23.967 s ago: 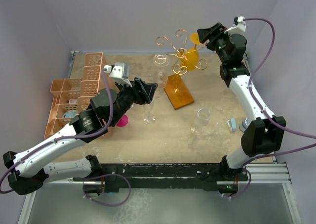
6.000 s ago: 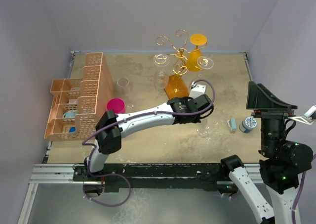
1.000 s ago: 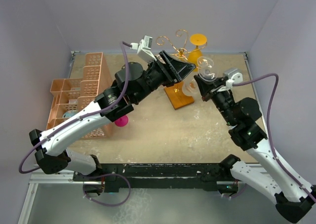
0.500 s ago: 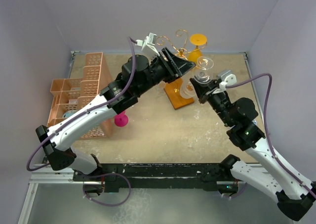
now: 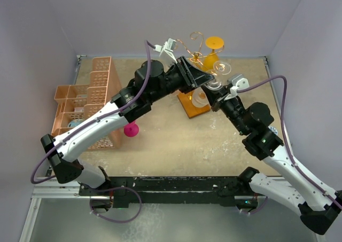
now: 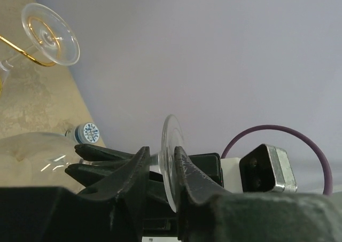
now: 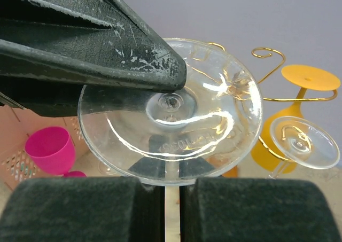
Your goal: Place the wine glass upside down on the wine glass rack
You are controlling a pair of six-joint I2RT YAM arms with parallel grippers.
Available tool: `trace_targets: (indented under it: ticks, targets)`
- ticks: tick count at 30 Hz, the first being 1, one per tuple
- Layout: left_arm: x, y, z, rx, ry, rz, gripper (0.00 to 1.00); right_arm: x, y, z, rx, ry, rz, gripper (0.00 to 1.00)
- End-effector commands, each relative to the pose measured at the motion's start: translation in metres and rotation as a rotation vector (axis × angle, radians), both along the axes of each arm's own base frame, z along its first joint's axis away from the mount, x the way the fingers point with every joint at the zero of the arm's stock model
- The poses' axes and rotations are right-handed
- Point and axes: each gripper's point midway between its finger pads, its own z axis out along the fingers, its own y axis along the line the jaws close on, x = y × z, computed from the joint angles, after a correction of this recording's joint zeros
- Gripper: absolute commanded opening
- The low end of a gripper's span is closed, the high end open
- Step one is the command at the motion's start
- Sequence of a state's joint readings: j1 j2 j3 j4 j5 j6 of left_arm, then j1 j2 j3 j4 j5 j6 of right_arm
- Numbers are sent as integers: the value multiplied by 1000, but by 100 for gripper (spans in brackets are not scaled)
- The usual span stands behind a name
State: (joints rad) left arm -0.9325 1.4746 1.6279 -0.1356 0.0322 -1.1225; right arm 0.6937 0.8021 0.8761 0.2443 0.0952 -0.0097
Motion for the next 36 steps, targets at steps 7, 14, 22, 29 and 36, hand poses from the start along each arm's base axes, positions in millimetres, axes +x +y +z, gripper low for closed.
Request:
trace_targets:
  ticks: [7,14,22,29,36]
  targets:
    - [-11,19,35,-93,-35,13,0,-11,-8,59,113,-81,3,33]
    - [3,37,63,-184,-44,119,0,-25,-15,71,177,-80,27,63]
    - [11,28,59,-223,-4,105,0,-48,-53,98,320,-115,-42,66]
    - [23,16,40,-207,32,101,0,-57,-89,106,419,-136,-151,66]
    - [43,5,20,-165,45,115,0,-50,-95,99,467,-111,-203,66]
